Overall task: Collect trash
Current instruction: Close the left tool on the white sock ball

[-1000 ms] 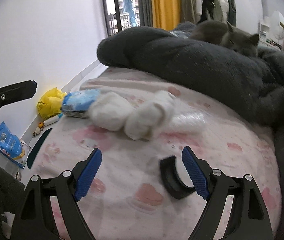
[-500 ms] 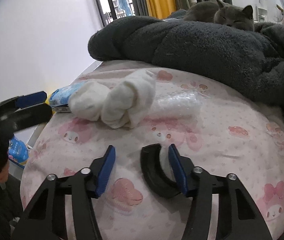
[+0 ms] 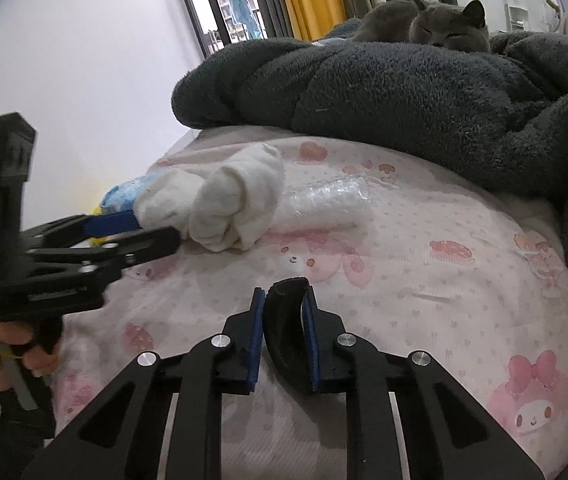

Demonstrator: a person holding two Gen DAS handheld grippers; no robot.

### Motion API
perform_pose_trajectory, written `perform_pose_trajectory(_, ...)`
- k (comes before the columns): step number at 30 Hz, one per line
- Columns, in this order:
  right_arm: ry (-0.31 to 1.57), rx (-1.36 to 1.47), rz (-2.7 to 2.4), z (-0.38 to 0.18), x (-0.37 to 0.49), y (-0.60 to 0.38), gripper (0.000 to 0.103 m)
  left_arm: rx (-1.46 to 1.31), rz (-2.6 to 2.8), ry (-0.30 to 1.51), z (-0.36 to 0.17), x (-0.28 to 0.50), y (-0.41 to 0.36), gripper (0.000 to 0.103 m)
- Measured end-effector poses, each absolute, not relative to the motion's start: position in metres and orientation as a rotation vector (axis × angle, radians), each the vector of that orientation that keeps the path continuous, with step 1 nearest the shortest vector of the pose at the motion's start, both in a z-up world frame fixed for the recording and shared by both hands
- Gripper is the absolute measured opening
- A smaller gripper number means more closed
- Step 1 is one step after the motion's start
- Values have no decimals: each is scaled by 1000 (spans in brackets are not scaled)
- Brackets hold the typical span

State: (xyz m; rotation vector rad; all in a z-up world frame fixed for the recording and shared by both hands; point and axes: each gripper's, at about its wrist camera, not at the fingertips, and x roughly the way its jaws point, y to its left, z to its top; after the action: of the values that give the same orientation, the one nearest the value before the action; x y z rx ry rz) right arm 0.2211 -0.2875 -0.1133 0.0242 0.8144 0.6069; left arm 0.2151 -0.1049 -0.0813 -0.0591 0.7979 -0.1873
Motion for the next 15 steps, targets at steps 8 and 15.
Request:
perform_pose_trajectory(8,793,81,634,-101,216,-298,19,-99,-173,812,-88,226,-101,67)
perform_pose_trajectory(15,785,109,629,-97,218,-308,19,-134,-204,808,-87,231,-99,47)
